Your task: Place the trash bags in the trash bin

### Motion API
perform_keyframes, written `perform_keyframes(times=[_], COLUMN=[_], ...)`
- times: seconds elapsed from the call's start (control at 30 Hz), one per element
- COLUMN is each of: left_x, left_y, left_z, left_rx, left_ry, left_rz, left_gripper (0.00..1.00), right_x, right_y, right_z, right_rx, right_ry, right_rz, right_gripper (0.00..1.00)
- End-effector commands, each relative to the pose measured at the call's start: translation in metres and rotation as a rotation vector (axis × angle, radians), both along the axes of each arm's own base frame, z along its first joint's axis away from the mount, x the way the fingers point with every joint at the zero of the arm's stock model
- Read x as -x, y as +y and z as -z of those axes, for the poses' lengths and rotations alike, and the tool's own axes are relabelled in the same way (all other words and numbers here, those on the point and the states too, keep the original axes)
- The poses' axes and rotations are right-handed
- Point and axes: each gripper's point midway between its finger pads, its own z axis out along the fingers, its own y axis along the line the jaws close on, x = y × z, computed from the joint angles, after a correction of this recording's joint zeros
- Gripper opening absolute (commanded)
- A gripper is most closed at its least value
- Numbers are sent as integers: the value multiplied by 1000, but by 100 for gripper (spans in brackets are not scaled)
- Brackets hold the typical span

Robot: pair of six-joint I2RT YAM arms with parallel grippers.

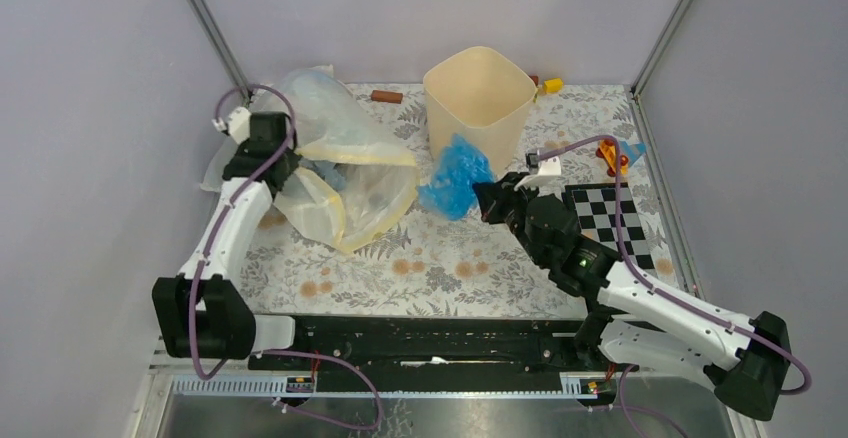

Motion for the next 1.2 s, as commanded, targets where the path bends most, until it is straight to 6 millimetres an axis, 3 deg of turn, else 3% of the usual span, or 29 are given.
perform_keyframes(times=[0.0,0.07,0.17,0.27,0.37,0.43,0.47,0.53,0.57,0.73,0.93,1.07,1.17], left_x=[-36,-38,-42,-46,-54,-45,-38,-20,-11,27,61,89,108], left_y=[53,75,92,80,26,1,-7,-20,-25,-85,-138,-197,-230], left_z=[-71,-93,-114,-125,-129,-128,-129,-136,-139,-150,-132,-103,-75], left_rx=[11,-42,-77,-46,18,51,48,4,-15,-40,-40,103,154], left_ry=[-179,-214,-242,-260,-262,-250,-252,-275,-281,-302,-255,-203,-139], left_rz=[-167,-227,-240,-165,197,336,364,385,391,553,727,1035,1159], left_gripper=[0,0,0,0,31,54,63,81,84,84,83,73,62], right_x=[22,36,63,67,59,53,50,44,44,44,47,57,64], right_y=[-6,9,33,34,17,0,-10,-34,-43,-64,-77,-66,-59], right_z=[48,59,70,87,108,124,132,141,143,133,121,133,145], right_rx=[48,41,44,65,119,172,197,241,264,340,459,471,464], right_ry=[158,208,271,308,348,383,405,435,432,380,412,498,549], right_rz=[-52,-158,-354,-370,-264,-172,-114,14,46,80,95,33,-2], right_gripper=[0,0,0,0,0,3,22,90,98,100,97,84,68])
